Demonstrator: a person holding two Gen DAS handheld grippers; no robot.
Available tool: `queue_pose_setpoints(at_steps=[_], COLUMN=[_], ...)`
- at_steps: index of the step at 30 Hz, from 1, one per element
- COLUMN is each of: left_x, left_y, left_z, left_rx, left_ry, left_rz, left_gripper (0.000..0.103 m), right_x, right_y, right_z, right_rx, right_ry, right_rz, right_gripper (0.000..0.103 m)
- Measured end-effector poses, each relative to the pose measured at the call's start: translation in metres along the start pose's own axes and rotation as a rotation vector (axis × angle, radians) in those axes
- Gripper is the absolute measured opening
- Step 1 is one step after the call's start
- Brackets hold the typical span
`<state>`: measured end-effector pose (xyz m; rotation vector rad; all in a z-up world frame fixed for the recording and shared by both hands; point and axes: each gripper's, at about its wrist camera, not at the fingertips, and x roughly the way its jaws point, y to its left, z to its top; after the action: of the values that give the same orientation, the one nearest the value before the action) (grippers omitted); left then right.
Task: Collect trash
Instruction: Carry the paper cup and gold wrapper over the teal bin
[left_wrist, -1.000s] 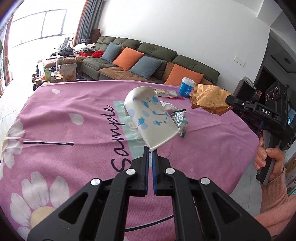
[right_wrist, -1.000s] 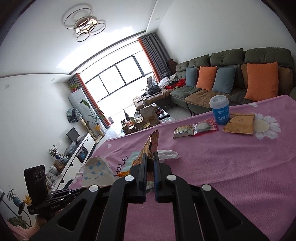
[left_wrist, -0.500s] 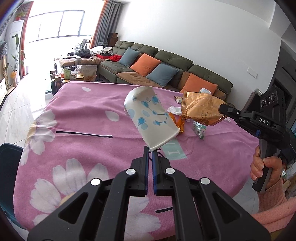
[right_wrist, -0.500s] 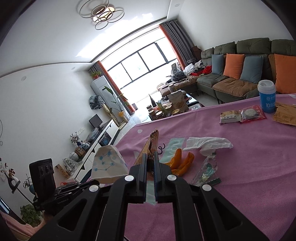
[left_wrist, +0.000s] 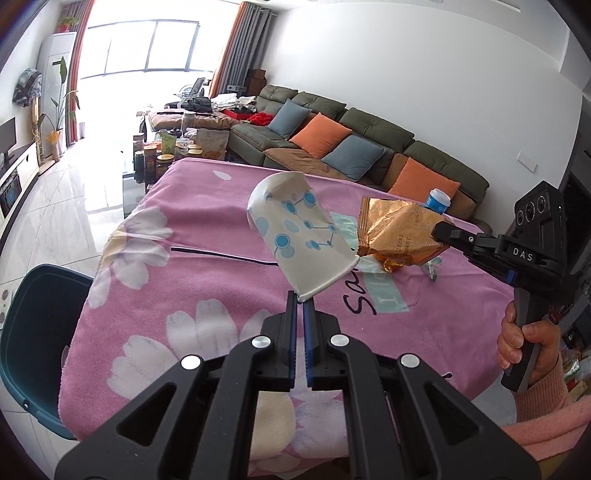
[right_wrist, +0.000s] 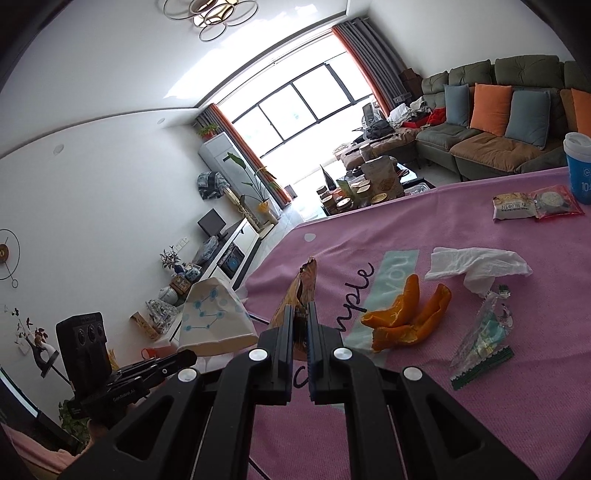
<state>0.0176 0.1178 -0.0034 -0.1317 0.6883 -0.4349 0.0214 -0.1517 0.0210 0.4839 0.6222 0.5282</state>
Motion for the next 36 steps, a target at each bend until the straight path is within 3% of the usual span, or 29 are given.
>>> queue_pose_setpoints(at_steps=[36], left_x=[-0.067], left_y=[0.042], left_z=[-0.016], left_rx=[-0.116], left_ry=[-0.046], left_rz=[0.164], left_gripper=[0.004], right_x=[0.077], right_y=[0.055], right_z=[0.002], right_rx=[-0.079], right_ry=[0.132], right_rz=[0.147], right_gripper=[0.005])
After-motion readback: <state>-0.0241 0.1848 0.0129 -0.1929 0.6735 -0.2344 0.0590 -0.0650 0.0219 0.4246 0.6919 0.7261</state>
